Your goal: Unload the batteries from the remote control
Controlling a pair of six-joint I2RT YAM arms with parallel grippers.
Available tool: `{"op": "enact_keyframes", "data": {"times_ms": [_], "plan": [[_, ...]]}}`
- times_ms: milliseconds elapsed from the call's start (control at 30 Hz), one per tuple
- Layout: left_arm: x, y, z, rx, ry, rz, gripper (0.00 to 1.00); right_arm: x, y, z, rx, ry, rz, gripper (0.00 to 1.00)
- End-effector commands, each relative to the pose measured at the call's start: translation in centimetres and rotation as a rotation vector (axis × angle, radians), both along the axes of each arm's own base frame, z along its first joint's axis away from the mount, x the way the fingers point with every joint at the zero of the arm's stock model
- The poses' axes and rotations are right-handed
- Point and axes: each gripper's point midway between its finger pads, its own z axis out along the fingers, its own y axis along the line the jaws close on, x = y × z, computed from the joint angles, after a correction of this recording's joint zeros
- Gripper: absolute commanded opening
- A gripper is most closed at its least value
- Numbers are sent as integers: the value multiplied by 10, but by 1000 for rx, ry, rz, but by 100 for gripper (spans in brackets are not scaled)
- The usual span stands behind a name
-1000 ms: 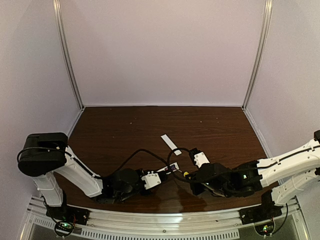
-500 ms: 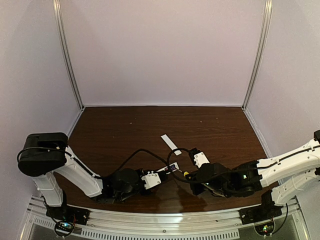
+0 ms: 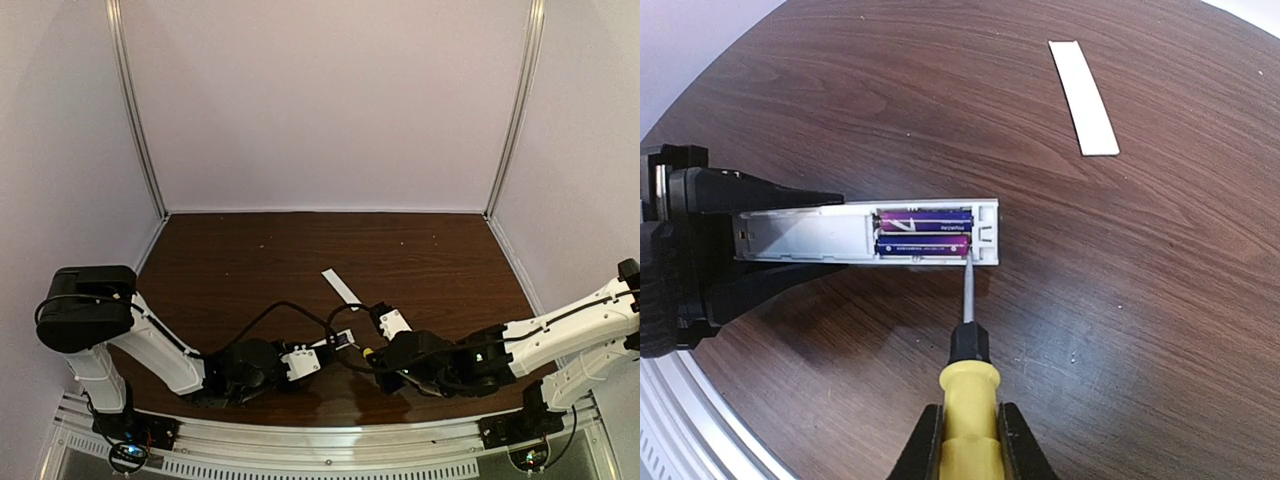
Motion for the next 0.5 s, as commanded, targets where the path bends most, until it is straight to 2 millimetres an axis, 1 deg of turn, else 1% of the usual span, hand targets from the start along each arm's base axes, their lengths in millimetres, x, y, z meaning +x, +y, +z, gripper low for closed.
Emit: {"op": "enact_keyframes", "data": {"times_ms": [0, 133, 233, 333, 467], "plan": [[-7, -13, 27, -126, -16, -58, 0, -6, 4, 0, 36, 8, 62, 0], [-11, -13, 29, -136, -14, -78, 0, -11, 1, 12, 118, 16, 98, 0], [-14, -13, 33, -151, -11, -93, 0, -15, -1, 15, 170, 26, 127, 0], [-16, -12, 34, -158, -9, -105, 0, -19, -1, 15, 191, 40, 149, 0], [-19, -12, 38, -173, -5, -121, 0, -22, 1, 8, 193, 60, 170, 0]]}}
